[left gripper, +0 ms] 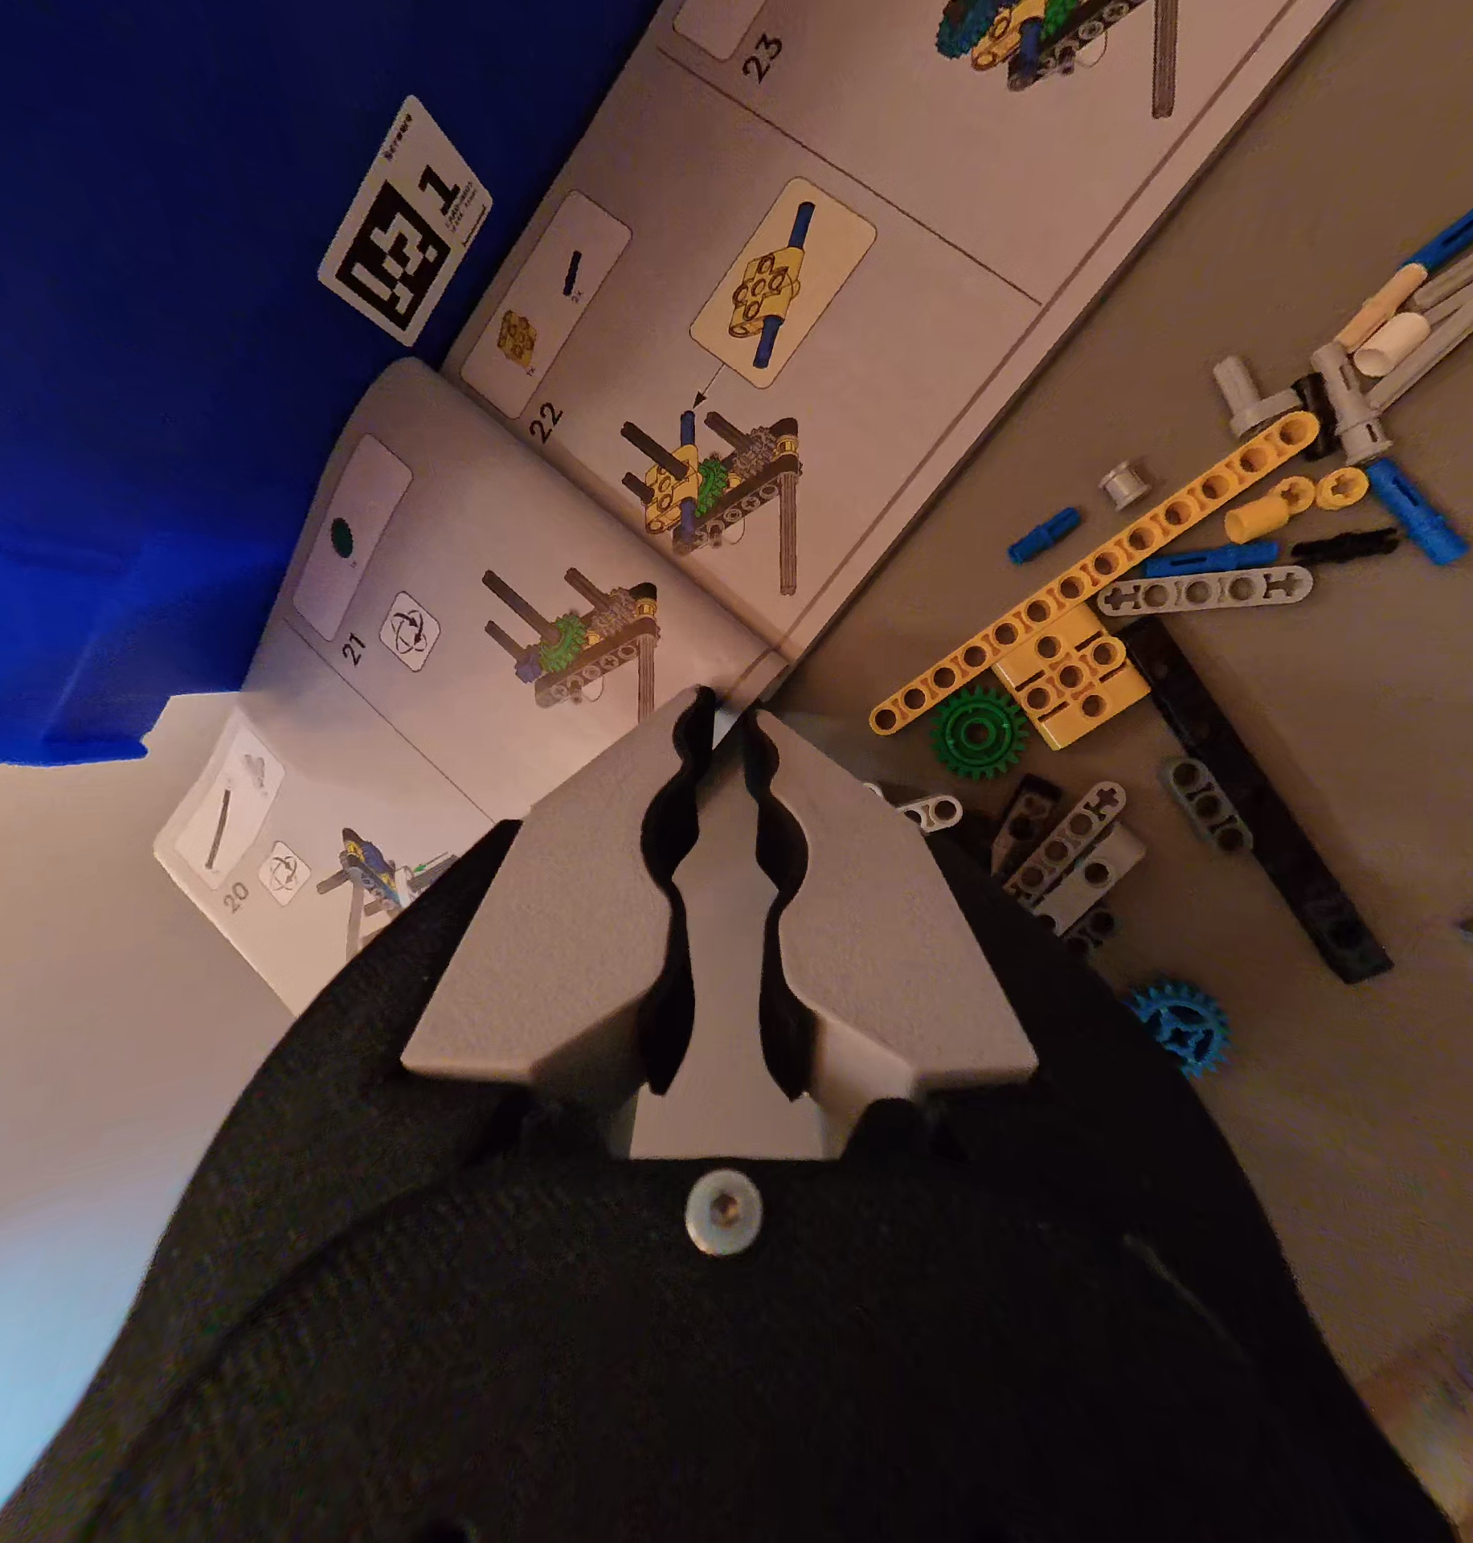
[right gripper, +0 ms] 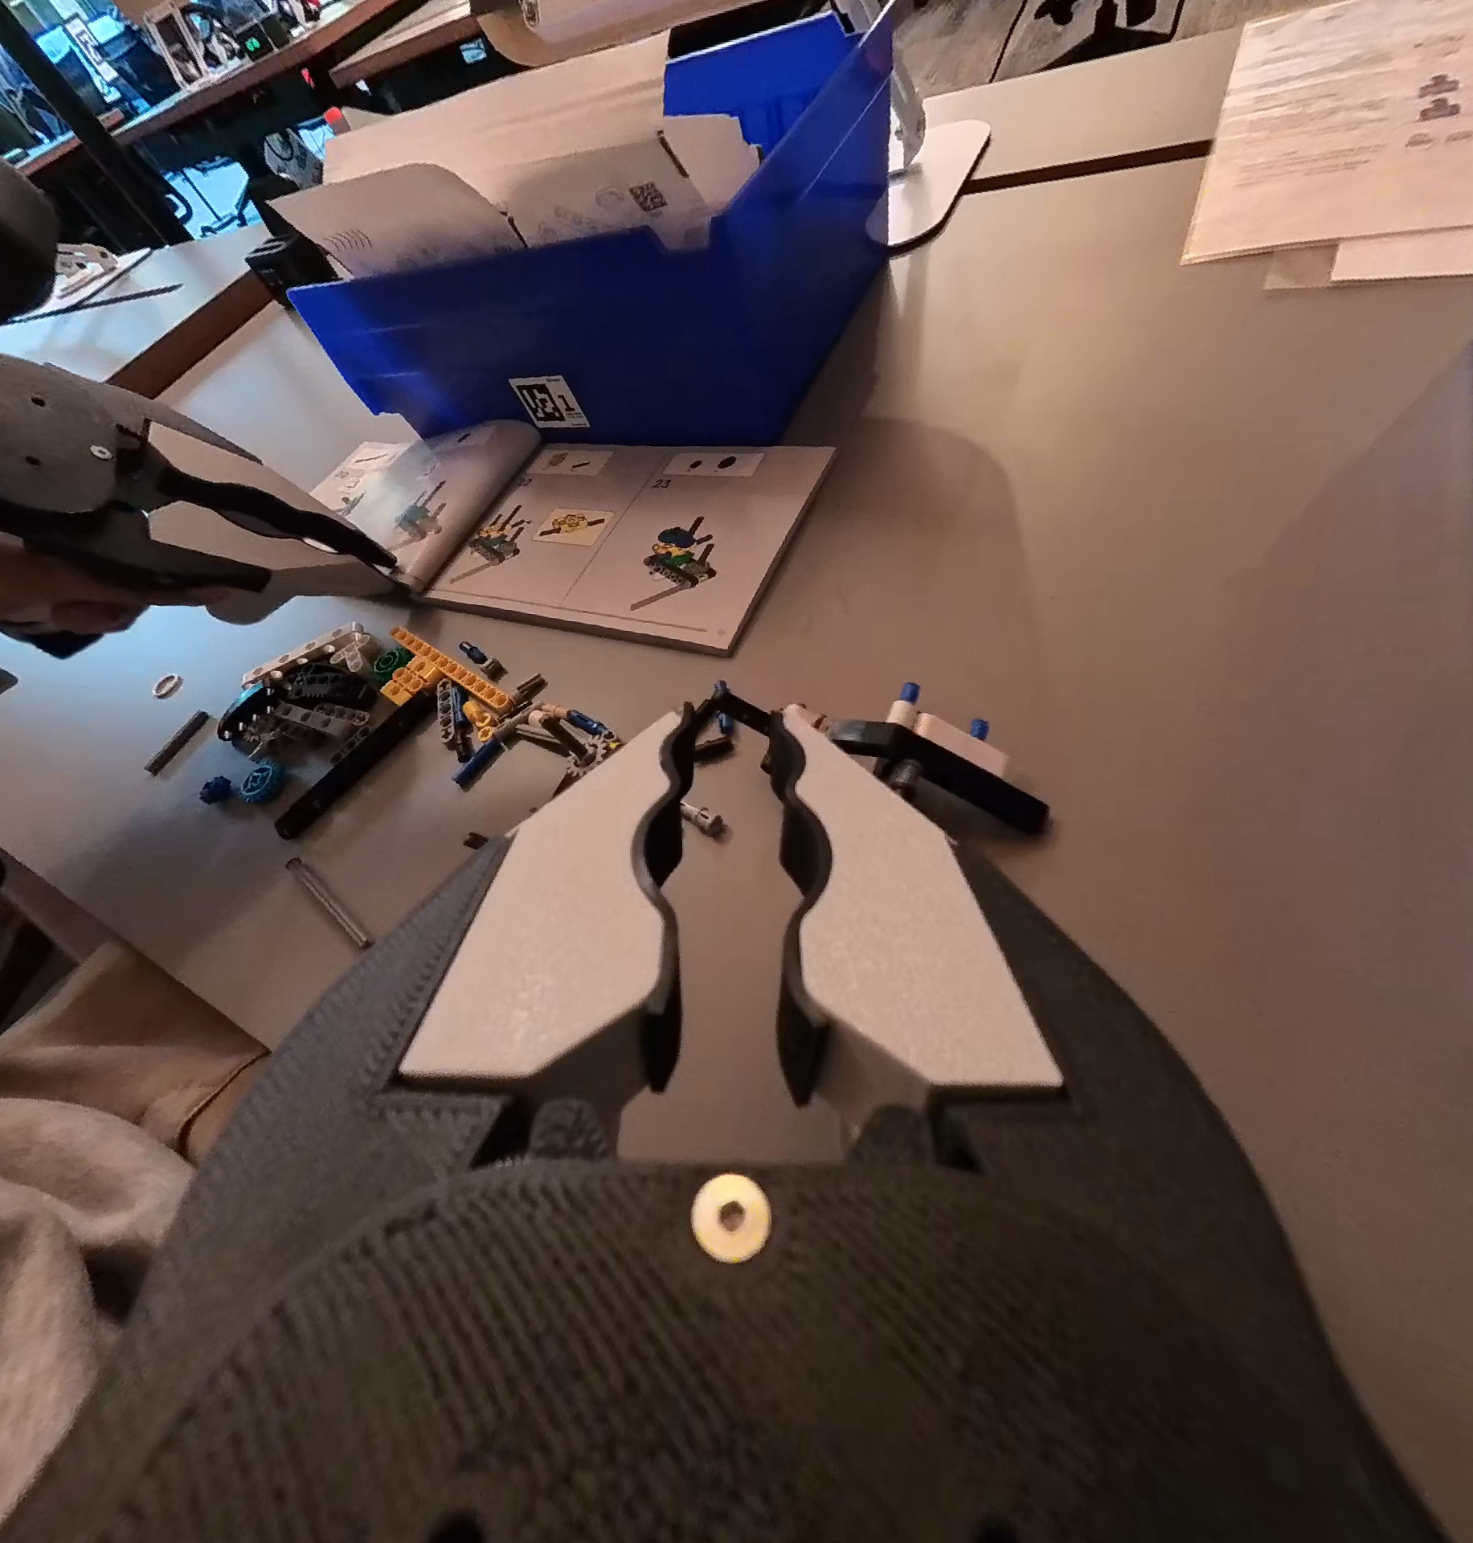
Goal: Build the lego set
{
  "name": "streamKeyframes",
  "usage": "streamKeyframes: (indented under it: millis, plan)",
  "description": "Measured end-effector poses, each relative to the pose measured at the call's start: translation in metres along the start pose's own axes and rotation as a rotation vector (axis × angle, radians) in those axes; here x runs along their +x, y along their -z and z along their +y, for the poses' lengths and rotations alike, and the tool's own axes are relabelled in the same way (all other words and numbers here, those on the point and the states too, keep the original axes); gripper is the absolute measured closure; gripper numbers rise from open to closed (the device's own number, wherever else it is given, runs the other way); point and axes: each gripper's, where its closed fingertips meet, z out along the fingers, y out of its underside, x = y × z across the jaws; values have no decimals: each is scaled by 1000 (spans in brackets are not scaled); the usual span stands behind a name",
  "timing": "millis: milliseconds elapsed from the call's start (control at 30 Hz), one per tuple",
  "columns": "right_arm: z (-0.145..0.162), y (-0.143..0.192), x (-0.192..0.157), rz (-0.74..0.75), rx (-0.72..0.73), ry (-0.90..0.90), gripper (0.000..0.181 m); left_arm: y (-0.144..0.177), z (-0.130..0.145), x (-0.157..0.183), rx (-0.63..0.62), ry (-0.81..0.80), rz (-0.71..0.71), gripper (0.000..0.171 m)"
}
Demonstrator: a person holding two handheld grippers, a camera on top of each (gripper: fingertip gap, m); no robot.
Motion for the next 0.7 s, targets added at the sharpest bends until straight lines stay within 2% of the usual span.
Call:
streamKeyframes:
  millis: [200,300,467,567,633,700]
  plan:
    - [1,-4,-2,-15,11,6,166,5,-2,-1,33,17,4,160]
    - [-6,-2,-9,-55,86,29,167,13,-7,-1,99,61,11,156]
    - [-15,-2,-26,-119,185,81,162,42,-25,13,402,283,94,153]
    - [-14,-6,-39,-130,205,157,162,60,-25,50,567,350,242,149]
    - [-10,-12,-47,-145,204,200,162,71,-23,67,686,376,274,153]
    - [-5,-19,-53,-155,189,239,163,78,-25,83,749,395,329,155]
